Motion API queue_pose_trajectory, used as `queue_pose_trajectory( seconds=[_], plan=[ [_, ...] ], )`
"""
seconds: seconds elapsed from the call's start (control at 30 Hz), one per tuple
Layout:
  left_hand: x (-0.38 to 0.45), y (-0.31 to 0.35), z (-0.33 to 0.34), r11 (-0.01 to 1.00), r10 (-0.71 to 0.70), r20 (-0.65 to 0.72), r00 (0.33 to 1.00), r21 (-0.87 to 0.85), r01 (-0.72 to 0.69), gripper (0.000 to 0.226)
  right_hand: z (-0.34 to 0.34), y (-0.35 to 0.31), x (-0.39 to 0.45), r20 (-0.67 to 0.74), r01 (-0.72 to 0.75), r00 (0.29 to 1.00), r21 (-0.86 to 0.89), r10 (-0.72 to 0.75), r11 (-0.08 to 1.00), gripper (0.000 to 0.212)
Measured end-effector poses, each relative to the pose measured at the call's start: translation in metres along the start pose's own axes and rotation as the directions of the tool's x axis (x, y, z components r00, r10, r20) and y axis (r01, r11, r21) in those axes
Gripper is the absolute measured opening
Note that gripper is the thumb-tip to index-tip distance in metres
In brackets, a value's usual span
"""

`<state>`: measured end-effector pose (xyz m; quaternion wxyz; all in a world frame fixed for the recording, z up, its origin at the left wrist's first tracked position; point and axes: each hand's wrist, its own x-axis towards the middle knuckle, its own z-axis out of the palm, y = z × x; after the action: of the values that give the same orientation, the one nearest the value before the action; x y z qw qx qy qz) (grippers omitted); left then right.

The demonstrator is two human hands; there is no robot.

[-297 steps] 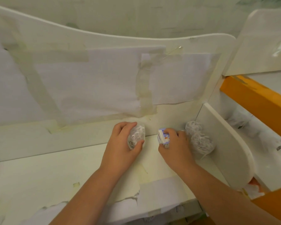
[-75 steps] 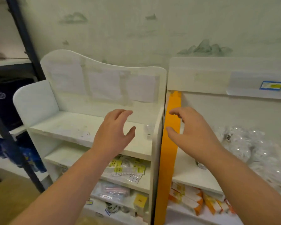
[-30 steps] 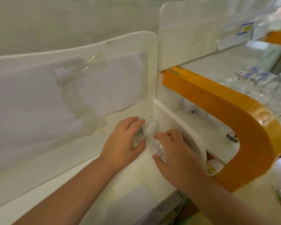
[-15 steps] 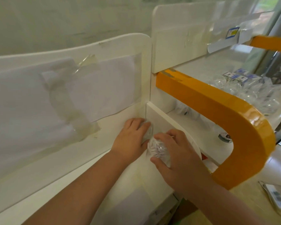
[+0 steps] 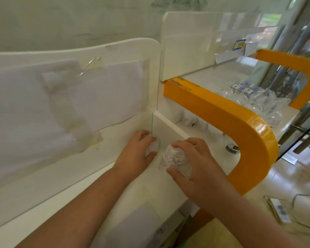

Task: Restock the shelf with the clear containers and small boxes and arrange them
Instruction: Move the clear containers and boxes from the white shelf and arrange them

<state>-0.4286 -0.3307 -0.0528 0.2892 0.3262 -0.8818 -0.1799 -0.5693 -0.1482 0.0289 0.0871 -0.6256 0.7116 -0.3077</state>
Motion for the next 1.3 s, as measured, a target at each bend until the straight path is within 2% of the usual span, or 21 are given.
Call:
queue_pose_trajectory(
  seconds=[0.23, 0.33, 0.5, 0.73, 0.97, 1.13, 1.3],
  plan=[
    [-0.025, 0.037, -0.041, 0.996, 0.064, -0.094, 0.993, 0.063, -0.058, 0.048, -0.029, -0.002, -0.024, -0.053, 0.057, 0.997, -0.012, -0.057, 0.998, 0.055],
    [-0.034, 0.071, -0.054, 0.995, 0.073, -0.147, 0.986, 0.076, -0.062, 0.047, -0.050, 0.007, -0.041, -0.057, 0.101, 0.993, -0.021, -0.102, 0.995, 0.056],
    [-0.050, 0.150, -0.054, 0.999, 0.009, -0.220, 0.975, 0.043, 0.000, 0.048, -0.099, 0.039, -0.082, -0.077, 0.203, 0.977, 0.032, -0.200, 0.979, 0.055],
    [-0.070, 0.275, -0.006, 1.000, -0.020, -0.288, 0.957, 0.003, 0.022, 0.044, -0.177, 0.120, -0.148, -0.023, 0.235, 0.972, 0.032, -0.235, 0.971, 0.053],
    [-0.060, 0.373, 0.059, 1.000, -0.007, -0.298, 0.954, -0.030, -0.002, 0.043, -0.242, 0.201, -0.179, -0.056, 0.209, 0.977, 0.040, -0.206, 0.977, 0.053],
    [-0.031, 0.401, 0.095, 0.999, 0.017, -0.276, 0.961, 0.032, -0.008, 0.041, -0.263, 0.249, -0.169, -0.076, 0.166, 0.984, 0.087, -0.160, 0.982, 0.054],
    [0.005, 0.403, 0.131, 0.997, -0.031, -0.253, 0.967, 0.065, 0.050, 0.045, -0.256, 0.287, -0.136, -0.067, 0.135, 0.990, 0.153, -0.126, 0.979, 0.054]
  ],
)
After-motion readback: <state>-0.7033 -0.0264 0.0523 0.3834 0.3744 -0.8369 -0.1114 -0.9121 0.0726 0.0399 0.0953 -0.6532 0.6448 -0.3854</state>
